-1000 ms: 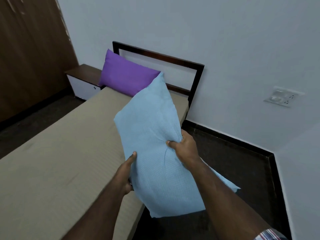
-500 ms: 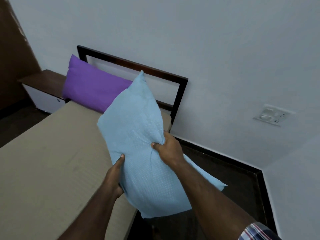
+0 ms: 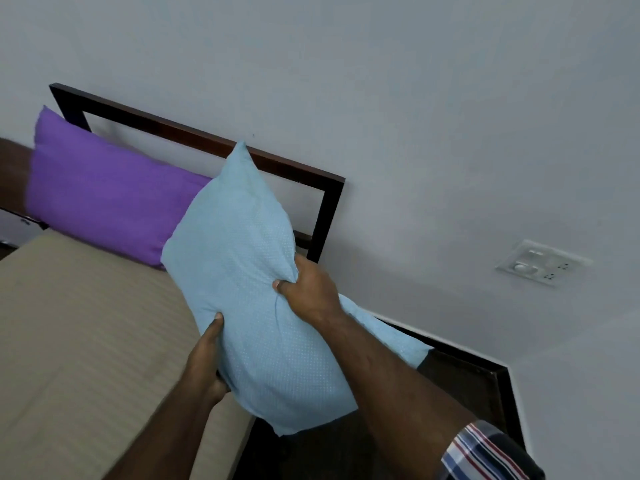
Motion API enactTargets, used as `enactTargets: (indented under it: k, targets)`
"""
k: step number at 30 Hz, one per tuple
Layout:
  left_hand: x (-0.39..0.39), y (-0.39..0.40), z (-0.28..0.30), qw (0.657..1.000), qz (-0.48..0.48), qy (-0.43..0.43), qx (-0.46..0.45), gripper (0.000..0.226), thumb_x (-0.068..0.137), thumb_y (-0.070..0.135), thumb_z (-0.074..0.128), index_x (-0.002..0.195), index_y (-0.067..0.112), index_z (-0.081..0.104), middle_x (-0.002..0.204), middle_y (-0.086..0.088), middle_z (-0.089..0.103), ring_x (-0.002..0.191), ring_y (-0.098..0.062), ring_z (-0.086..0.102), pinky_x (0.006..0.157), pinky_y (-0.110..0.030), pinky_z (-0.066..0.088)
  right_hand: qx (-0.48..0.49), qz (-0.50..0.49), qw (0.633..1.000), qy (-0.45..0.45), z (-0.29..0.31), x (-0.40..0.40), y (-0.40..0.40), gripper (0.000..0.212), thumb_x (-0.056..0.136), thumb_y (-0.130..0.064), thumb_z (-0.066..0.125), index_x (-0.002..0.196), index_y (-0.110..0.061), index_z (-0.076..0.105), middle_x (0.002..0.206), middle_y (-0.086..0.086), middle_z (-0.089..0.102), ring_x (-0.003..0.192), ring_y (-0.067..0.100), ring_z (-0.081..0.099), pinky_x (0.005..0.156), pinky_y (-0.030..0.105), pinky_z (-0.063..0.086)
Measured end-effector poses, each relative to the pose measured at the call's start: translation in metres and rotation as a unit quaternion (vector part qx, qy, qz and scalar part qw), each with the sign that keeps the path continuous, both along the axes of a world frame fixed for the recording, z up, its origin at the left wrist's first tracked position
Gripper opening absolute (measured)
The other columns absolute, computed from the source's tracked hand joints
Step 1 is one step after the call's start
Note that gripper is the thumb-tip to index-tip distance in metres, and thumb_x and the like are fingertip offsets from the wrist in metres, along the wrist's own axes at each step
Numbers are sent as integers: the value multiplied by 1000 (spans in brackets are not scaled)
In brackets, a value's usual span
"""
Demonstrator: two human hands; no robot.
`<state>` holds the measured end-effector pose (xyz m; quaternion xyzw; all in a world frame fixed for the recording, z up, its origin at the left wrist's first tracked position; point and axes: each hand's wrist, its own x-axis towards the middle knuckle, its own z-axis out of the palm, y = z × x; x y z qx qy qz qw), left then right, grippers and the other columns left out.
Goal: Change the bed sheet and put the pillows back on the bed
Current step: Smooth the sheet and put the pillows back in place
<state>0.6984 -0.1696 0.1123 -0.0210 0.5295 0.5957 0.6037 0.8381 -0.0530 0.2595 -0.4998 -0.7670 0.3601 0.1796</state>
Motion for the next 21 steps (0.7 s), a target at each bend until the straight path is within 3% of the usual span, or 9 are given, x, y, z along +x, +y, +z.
enactTargets:
  k: [5, 9, 15, 21]
  targets:
    - [-16, 66, -24, 998, 45, -20, -26, 96, 52, 77, 83, 133, 30, 60, 130, -2, 66, 118, -30, 61, 103, -55, 46, 5, 7, 999, -39, -33, -33, 79, 46, 85, -28, 69, 130, -26, 60, 126, -3, 65, 112, 20, 61, 91, 32, 47]
    - [-26, 112, -46, 994, 79, -43, -61, 70, 72, 65, 78, 128, 25, 63, 118, -3, 72, 106, -29, 67, 80, -43, 56, -4, 11, 997, -74, -69, -56, 139, 53, 85, -29, 69, 137, -30, 55, 128, -6, 65, 114, 20, 61, 94, 33, 47]
    - [-33, 160, -76, 985, 104, -80, -108, 112, 47, 72, 89, 141, 23, 51, 125, -2, 69, 108, -28, 68, 93, -55, 54, -23, 28, 993, -114, -107, -78, 201, 54, 87, -28, 67, 139, -32, 52, 124, -8, 65, 111, 21, 62, 95, 41, 50]
    - [-25, 220, -101, 972, 165, -90, -141, 104, 57, 63, 89, 140, 20, 45, 126, -1, 65, 108, -27, 66, 90, -54, 56, -47, 54, 988, -134, -145, -95, 280, 47, 88, -34, 65, 134, -28, 57, 117, -6, 67, 107, 22, 63, 94, 45, 51]
